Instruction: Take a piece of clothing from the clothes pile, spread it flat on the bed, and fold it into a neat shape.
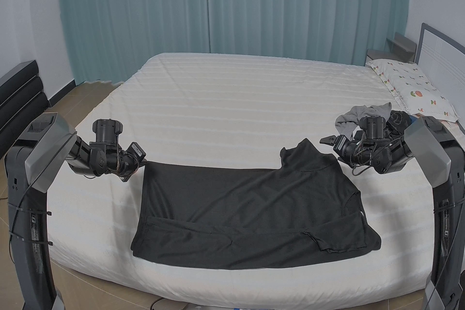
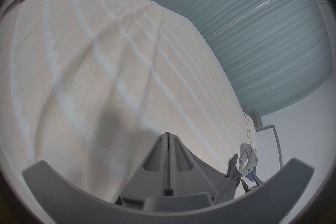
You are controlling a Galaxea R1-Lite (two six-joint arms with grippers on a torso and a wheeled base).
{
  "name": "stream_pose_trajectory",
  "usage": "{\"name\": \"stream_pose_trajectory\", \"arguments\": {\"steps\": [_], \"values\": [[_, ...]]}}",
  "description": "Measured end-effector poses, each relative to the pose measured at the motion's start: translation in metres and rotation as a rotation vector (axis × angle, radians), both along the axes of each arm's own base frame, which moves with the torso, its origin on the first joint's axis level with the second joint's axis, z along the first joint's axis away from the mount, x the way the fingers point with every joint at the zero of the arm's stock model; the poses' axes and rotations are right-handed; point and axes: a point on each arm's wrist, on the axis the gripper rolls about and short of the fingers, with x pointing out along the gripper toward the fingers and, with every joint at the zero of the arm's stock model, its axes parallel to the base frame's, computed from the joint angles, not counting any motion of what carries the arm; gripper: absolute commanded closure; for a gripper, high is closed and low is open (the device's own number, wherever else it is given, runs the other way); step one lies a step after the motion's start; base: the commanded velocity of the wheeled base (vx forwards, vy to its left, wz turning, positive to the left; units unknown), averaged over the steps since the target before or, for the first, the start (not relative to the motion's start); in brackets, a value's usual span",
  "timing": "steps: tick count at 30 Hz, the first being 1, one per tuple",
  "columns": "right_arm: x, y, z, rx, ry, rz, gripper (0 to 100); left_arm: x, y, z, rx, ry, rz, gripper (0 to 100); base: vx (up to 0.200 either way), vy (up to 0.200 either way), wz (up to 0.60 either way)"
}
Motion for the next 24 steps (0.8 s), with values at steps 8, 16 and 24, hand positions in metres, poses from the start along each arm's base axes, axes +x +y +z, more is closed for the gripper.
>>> {"name": "stream_pose_trajectory", "arguments": {"steps": [8, 16, 24], "values": [[0.011, 0.001, -0.016, -0.017, 0.000, -0.020, 100, 0.000, 0.000, 0.000, 0.000, 0.001, 0.000, 100, 0.000, 0.000, 0.00], [0.013, -0.001, -0.024, -0.031, 0.020, -0.022, 100, 0.000, 0.000, 0.000, 0.000, 0.001, 0.000, 100, 0.000, 0.000, 0.00], [0.014, -0.004, -0.021, -0.030, 0.006, -0.030, 100, 0.000, 0.000, 0.000, 0.001, 0.001, -0.001, 100, 0.000, 0.000, 0.00]]}}
